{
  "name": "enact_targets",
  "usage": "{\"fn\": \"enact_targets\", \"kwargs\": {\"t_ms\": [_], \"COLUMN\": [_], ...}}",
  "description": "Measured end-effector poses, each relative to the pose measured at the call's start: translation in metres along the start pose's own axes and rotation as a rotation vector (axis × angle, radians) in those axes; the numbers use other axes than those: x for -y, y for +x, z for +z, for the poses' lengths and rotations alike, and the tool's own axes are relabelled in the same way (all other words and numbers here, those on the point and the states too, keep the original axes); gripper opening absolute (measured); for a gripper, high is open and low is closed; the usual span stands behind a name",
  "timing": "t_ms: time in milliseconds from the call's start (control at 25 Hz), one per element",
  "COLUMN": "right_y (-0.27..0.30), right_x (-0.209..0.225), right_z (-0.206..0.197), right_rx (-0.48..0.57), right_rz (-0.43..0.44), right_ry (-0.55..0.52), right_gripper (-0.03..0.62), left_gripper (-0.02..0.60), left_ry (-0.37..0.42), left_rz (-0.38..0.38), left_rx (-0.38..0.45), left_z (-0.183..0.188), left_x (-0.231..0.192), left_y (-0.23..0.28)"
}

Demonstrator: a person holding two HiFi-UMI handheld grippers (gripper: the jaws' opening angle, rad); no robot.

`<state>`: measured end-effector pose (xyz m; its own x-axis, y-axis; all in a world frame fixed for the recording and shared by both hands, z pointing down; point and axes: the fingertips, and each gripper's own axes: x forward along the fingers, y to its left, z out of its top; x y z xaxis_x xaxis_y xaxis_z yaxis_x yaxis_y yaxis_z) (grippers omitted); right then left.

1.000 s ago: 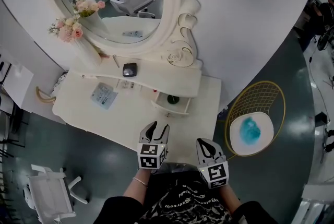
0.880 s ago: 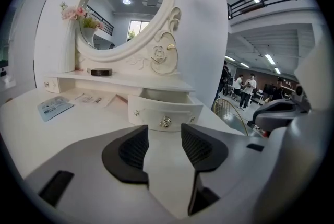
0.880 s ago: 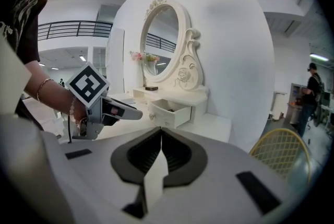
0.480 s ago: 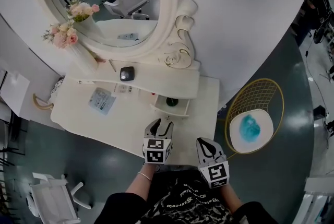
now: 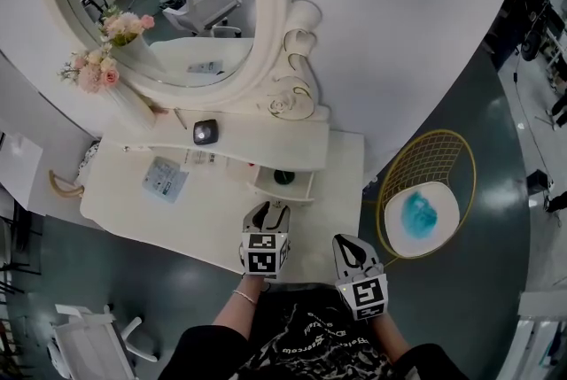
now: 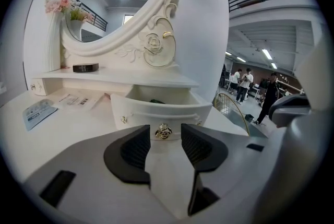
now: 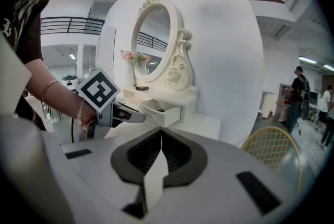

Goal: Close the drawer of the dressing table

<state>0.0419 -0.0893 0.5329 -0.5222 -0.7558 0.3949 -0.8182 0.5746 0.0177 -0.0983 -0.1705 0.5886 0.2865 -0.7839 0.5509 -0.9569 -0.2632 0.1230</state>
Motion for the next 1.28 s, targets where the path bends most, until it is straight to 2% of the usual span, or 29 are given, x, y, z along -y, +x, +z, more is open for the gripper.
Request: {"fn": "enact_targets", "kwargs": {"t_ms": [160,320,520,720,1280], "right_y": [0.000,0.001,0.001,0.001,0.003], "right_x": [0.005,0.007,0.013,0.019,0.017], "right_z": [-0.001,-0.004,-0.005,-0.005,-0.004], "right_rx": [-0.002,-0.004,-0.006,-0.005,-0.010], "right_rz": [-0.012,-0.012,-0.021,-0.028,-0.013], "right_ry": [0.007,0.009,0.014,0.021,0.005], "right_gripper": [0.012,0.014,0.012,0.014,0.012], "left_gripper": [0.180,0.134,0.107,0.104,0.103], "left_ry": [0.012,0.018,0.017,-0.013,-0.031], "left_rz": [-0.003,0.016,0.025,0.013,0.018], "left_rx": [-0.008,-0.025,-0.039,-0.028,-0.028], "left_z": [0.002,0.001,0.001,0.001,0.002], "left_x": [0.002,0.000,-0.003,0.000,0.000], "left_y": [0.004,0.006,0.009,0.011,0.011]}}
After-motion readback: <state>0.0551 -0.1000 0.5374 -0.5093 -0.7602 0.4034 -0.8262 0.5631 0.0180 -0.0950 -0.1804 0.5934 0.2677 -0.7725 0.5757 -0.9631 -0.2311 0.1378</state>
